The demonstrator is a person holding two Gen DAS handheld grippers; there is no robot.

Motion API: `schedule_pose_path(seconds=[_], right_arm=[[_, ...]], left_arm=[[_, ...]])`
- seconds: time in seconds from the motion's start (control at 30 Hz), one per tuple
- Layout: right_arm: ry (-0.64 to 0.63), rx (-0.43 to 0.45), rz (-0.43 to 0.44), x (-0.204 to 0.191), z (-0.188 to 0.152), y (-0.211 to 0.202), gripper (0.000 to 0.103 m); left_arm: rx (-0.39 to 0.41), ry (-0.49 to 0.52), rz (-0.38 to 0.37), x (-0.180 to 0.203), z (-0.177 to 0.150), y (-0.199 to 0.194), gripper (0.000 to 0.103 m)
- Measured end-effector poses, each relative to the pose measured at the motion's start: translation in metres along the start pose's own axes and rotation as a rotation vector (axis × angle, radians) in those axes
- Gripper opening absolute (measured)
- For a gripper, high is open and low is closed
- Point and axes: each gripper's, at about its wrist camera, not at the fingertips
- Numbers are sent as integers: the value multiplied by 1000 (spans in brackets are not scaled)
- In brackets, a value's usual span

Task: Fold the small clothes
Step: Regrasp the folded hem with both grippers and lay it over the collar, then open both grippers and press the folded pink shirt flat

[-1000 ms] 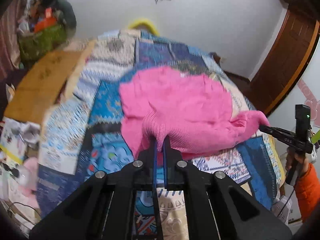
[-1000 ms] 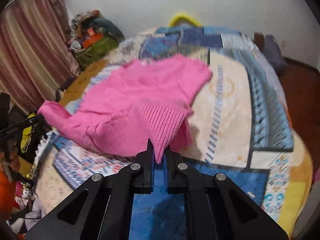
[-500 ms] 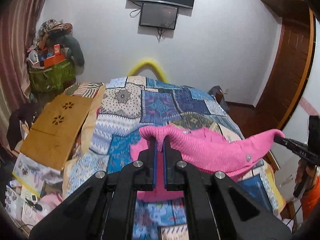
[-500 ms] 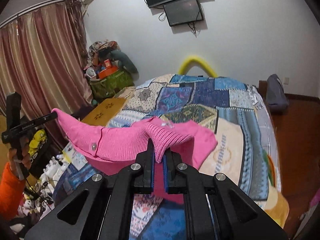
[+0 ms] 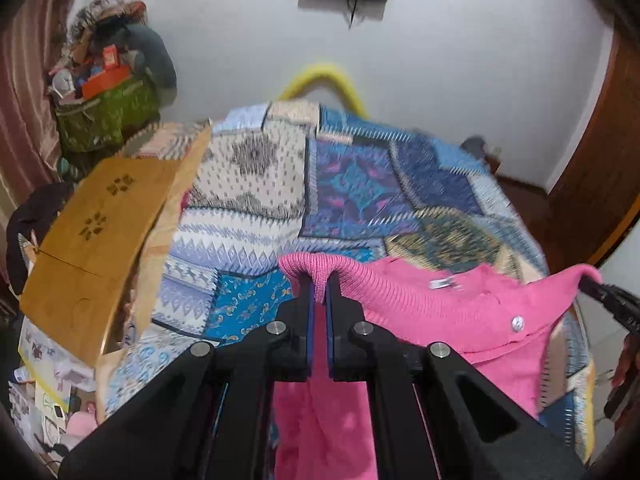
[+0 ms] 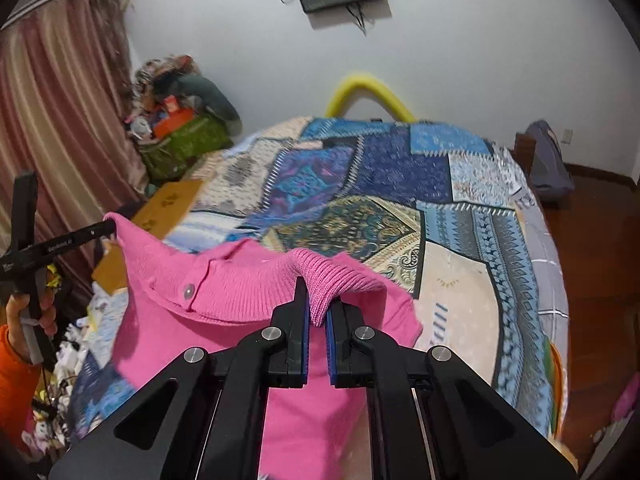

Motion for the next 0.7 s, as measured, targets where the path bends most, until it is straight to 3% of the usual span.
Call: schedule_pose_path(seconds=[0.17,0.37,0.43,0.47,0.5,0.53,0.57,0.6,0.7], right_arm=[[46,-71,-18,35,-2,46,6],[40,-117,-35,53,-10,72,8],[15,-134,-52,53,-13,74,8],[3,-142,-59,51,-14,73,10],[-8,-150,-68,48,-15,71,18],[-16,-156,-73,45,-16,69,25],[-23,-157,-72,43,-15,69,40],[-35,-152,-71,39,-16,66,50],[-91,-150,-59,25,-19,60,52]], left_arm=[[-118,35,2,11,-9,80,3],[-161,95,-11,17,-24,116,4],[-152,104,-17,14,-26,112,13],[-146,108,-14,13,-26,109,24],[-136,111,-7,12,-26,105,40],[-122,111,2,11,-25,101,49],[-102,112,11,9,-25,93,62],[-87,110,8,7,-26,88,64],[-106,125,-27,8,-33,76,67]])
Point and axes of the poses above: each gripper's, at about its wrist camera, not at the fingertips, and y roughly the way its jaws point, x to its right, z to its top, and after that the axes turned 13 degrees about z, right-handed
